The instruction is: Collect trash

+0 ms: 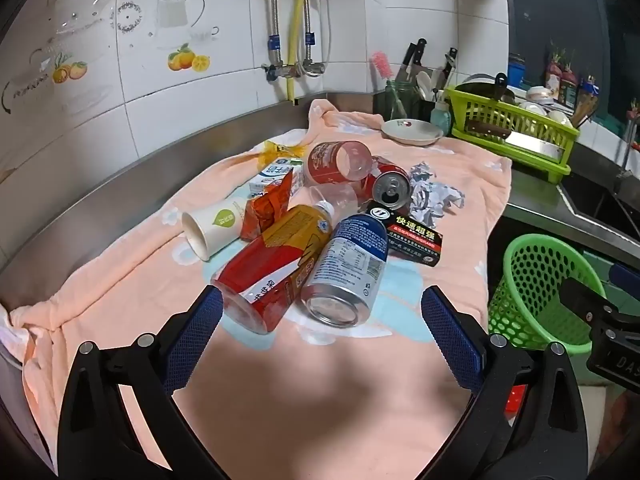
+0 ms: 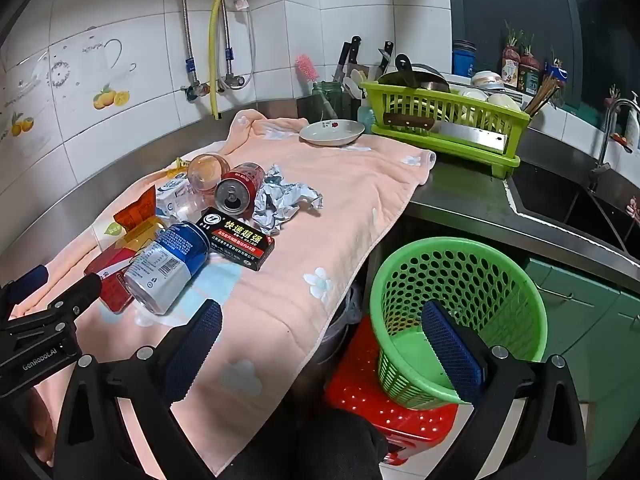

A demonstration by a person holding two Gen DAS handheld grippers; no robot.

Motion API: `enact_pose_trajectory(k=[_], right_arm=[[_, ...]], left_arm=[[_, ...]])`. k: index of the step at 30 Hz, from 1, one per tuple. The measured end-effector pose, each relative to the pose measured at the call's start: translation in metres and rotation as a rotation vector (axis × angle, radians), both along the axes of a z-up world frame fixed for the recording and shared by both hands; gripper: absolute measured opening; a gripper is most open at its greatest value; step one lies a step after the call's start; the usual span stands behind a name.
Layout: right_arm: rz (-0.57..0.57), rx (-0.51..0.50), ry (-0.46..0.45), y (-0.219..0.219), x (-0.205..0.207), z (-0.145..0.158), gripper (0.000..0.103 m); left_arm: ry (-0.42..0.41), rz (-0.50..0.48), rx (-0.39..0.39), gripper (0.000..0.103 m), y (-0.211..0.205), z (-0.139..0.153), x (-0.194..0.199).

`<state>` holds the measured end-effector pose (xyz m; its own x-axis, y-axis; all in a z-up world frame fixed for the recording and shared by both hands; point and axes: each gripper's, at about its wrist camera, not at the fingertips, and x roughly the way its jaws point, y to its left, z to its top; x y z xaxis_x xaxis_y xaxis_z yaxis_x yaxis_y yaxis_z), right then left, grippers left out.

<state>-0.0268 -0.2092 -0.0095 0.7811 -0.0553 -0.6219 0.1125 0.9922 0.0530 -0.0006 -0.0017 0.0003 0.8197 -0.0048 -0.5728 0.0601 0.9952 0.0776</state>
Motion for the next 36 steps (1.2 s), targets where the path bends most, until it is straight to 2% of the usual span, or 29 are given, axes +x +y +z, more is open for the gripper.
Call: enact_pose_trajectory(k=[3,4,7,36], right_arm=[[0.001,-0.001,-0.006,0.001,-0.001,0.0,0.097],[0.001,-0.003,-0.005,0.001,-0.001,0.0,0.097],[0.003,0.009,-0.003,0.0,0.0,0.0,0.097],[0.006,-0.005,-0.001,0.003,0.002,0.002,0.097]], left_arm=[[-0.006,0.001,0.009,0.098,-0.006,0.0,-0.002],[0.014,-0.003,-0.033,0.098,0.001,0.0,-0.001],[0.015,0.0,-0.038,0.098,0.002,0.001,0.0],[-0.008,0.005,-0.024,0.098,0.005,0.002,0.001]])
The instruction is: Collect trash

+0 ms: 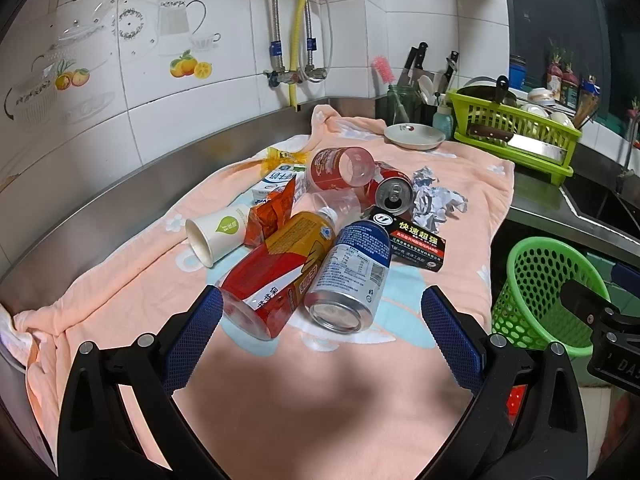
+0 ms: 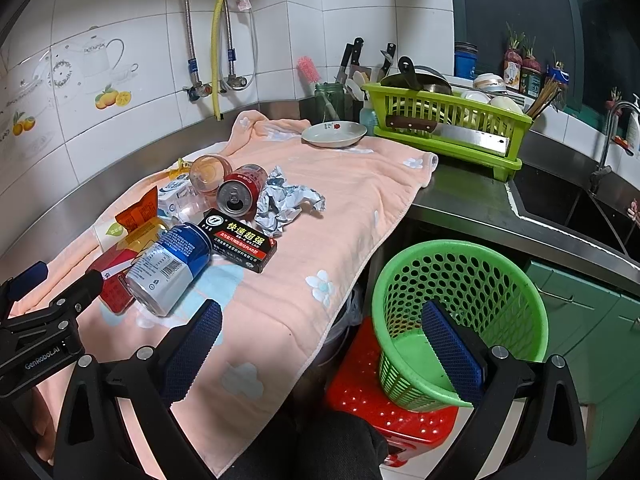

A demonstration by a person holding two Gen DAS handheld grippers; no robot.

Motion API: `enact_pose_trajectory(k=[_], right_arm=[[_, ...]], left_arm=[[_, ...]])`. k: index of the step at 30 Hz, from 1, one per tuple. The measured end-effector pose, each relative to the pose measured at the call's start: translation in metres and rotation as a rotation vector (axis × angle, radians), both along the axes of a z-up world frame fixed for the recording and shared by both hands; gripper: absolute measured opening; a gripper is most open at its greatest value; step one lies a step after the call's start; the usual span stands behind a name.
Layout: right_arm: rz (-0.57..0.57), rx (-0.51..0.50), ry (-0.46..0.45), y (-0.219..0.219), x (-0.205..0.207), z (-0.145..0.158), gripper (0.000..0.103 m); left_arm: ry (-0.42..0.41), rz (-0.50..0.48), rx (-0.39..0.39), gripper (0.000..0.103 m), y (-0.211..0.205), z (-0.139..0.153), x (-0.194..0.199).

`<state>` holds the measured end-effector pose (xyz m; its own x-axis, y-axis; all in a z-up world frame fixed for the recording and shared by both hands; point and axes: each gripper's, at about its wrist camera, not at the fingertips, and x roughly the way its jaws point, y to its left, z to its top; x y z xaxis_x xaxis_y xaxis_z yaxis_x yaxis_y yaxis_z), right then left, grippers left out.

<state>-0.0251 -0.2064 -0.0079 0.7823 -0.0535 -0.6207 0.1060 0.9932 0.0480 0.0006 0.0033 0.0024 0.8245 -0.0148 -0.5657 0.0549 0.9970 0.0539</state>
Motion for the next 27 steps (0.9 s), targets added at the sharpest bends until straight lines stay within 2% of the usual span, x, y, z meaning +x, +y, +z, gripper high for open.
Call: enact_pose_trajectory(k=[27], right_arm=[[0.02,-0.003,0.009,0.0037,0.0061,-0.0053,0.097]], left_arm=[[0.001,0.024,-0.003,0.098,0.0067,-0.0023,0.0041]])
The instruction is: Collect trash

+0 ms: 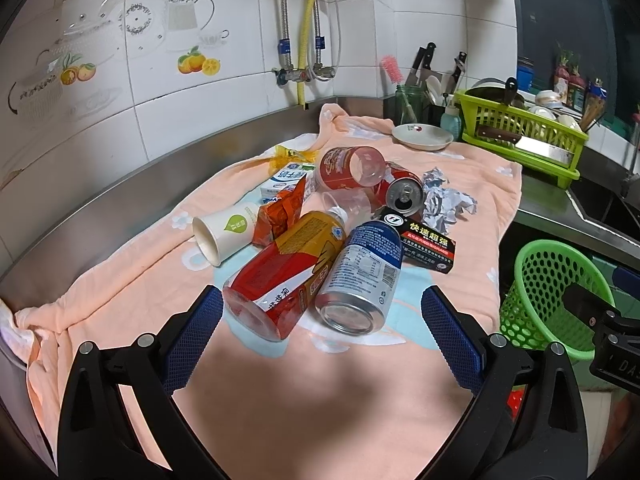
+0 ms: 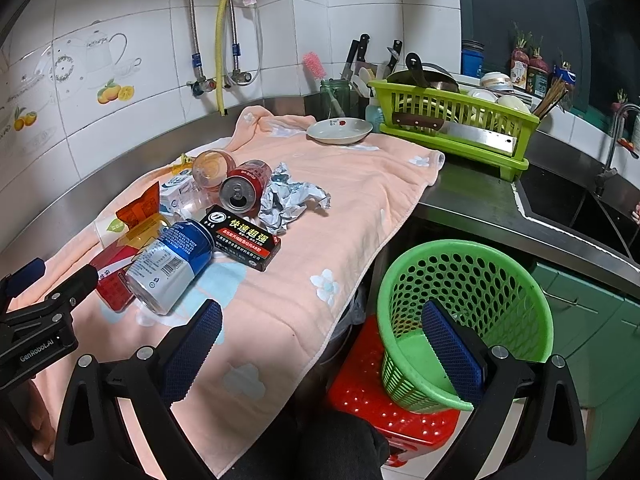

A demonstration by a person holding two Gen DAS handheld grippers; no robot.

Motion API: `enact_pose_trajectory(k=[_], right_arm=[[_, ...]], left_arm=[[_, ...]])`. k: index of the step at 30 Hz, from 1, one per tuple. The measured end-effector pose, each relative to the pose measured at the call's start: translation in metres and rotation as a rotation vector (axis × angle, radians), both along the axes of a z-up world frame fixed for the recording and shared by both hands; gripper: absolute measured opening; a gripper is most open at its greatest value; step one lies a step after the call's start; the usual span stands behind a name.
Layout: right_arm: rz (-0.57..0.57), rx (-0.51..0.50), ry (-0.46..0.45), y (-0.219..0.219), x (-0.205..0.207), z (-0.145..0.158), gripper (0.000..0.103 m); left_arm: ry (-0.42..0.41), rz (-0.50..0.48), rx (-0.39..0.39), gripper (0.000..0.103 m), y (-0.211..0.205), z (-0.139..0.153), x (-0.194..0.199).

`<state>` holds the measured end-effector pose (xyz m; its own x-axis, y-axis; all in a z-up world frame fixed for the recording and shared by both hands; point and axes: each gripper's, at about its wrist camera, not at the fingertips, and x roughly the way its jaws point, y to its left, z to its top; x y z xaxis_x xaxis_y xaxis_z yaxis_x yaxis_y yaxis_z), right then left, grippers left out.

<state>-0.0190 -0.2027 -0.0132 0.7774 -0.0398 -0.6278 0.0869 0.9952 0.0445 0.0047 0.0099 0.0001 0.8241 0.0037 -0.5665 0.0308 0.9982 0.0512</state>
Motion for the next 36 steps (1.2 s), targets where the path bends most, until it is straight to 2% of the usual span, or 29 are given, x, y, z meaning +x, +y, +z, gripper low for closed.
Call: enact_pose_trajectory(k=[16,25,27,29,36], right_arm=[[0.08,-0.02,0.007,0.008,0.027,0.003,0.096],[0.15,-0.012,0.029,0.006,0.077,0.011,0.095],[0.167,-0.012,0.036,0.004,0.09,0.013,0.093],[0.178,-0.013,0.045,0.004,0.101,0.014,0.086],[0.25,0.019,0.078,0.016,0.146,0.021,0.085]], left_arm=[[0.003,0.041,0.005,0.098,0.018,-0.001,0.008],[0.011,0.054,0.008,0.098,0.028,-0.004,0.012],[0.013,0.057,0.004,0.098,0.031,-0.005,0.013],[0.017,0.058,-0.001,0.098,0.033,-0.006,0.014],[0.025,0.064,-0.004,0.098,0.038,-0.008,0.02]])
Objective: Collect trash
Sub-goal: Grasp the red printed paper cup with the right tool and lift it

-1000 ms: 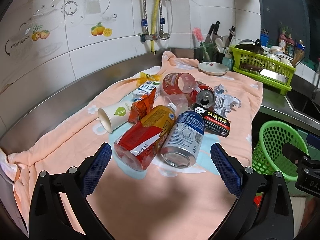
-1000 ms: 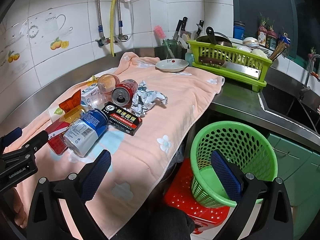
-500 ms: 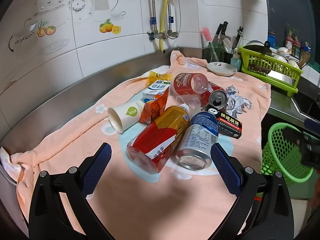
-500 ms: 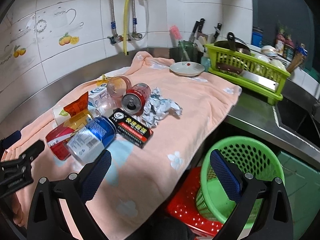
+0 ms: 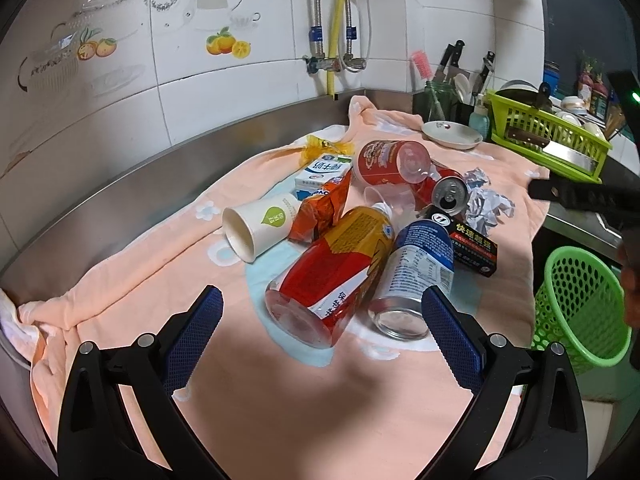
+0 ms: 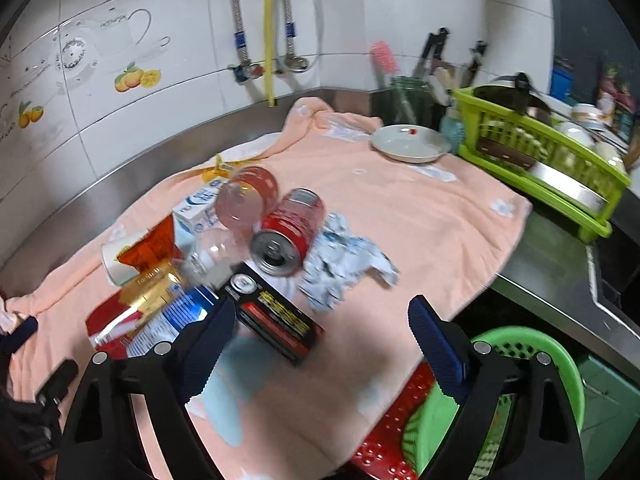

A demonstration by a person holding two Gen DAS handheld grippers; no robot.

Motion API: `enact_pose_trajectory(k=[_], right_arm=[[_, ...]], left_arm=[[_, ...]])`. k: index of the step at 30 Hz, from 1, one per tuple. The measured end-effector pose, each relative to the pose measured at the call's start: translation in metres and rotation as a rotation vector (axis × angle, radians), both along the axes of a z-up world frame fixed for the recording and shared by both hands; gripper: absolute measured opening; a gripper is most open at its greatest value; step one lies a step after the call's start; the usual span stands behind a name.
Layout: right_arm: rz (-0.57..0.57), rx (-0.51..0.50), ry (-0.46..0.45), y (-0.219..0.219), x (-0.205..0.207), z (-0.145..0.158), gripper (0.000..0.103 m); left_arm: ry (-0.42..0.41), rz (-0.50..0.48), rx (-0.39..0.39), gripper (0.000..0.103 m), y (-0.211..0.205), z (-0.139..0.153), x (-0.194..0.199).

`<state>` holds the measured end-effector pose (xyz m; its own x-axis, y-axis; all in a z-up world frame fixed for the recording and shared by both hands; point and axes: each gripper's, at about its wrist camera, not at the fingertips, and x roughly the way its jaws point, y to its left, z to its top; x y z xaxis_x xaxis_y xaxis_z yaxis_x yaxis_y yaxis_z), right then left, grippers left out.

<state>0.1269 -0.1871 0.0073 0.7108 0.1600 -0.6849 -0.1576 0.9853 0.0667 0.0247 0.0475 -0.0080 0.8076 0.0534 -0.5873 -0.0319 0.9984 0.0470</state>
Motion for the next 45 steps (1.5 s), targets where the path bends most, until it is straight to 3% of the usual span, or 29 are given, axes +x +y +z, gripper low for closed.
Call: enact_pose_trajectory(k=[11,17,23,33,37,45], right_arm=[[0.176,-0.021,0.06,0.068,0.094,0.014,0.083],[0.196,-0.047,0.154,0.1,0.154,0.003,0.083],[0.206,-0.137,0.244,0.128,0.197,-0.019,0.083],[0.182,-0.228,0.354,0.141,0.233,-0.054,0.083],[0.188,-0.227,0.377,0.142,0.234,-0.065,0.07],[0.183,-0.175,0.325,0.137,0.22,-0.046,0.069]], left_arm=[[0.017,0.003,-0.017,0.098,0.01,-0.004,0.009],[0.036,0.013,-0.03,0.097,0.017,-0.008,0.015],[0.053,0.029,-0.045,0.097,0.026,-0.013,0.021],[0.057,0.024,-0.037,0.097,0.034,-0.011,0.03],[0.056,0.009,-0.022,0.097,0.034,-0.009,0.037],[0.049,-0.108,-0.023,0.094,0.013,-0.005,0.039]])
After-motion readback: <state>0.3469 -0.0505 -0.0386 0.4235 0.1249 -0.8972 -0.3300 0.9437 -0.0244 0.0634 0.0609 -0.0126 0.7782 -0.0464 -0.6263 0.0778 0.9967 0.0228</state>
